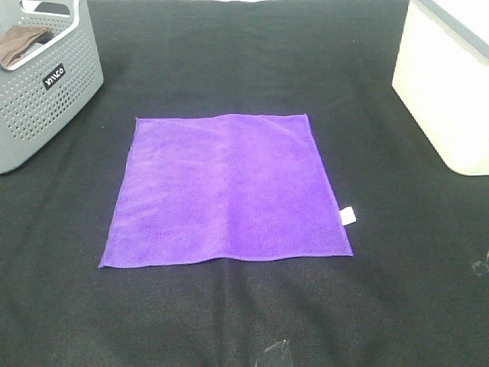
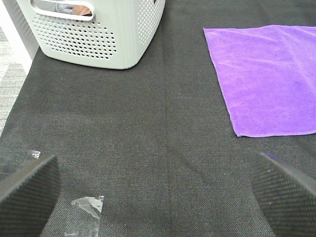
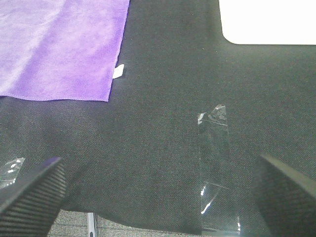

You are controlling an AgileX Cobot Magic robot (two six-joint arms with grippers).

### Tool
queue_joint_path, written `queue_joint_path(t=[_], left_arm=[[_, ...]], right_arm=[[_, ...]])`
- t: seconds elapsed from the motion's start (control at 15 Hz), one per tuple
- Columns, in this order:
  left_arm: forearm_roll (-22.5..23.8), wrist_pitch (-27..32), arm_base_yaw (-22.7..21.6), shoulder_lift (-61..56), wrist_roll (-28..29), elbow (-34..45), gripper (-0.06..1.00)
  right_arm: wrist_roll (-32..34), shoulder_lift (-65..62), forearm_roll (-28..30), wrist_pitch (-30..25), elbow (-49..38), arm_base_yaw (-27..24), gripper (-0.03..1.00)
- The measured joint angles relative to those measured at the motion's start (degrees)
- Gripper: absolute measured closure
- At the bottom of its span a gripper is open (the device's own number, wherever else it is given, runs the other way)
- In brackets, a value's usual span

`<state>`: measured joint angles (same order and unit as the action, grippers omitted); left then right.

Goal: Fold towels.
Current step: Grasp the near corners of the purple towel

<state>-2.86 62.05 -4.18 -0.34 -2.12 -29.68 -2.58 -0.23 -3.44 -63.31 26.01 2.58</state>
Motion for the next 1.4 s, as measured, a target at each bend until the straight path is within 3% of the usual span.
queue_joint_path(t=[1.4], left_arm=[[-0.2,0.0,0.0,0.0,-0.4,0.0,-0.04]], right_arm=[[0.0,0.0,-0.1,-0.1,0.0,0.0,0.01]])
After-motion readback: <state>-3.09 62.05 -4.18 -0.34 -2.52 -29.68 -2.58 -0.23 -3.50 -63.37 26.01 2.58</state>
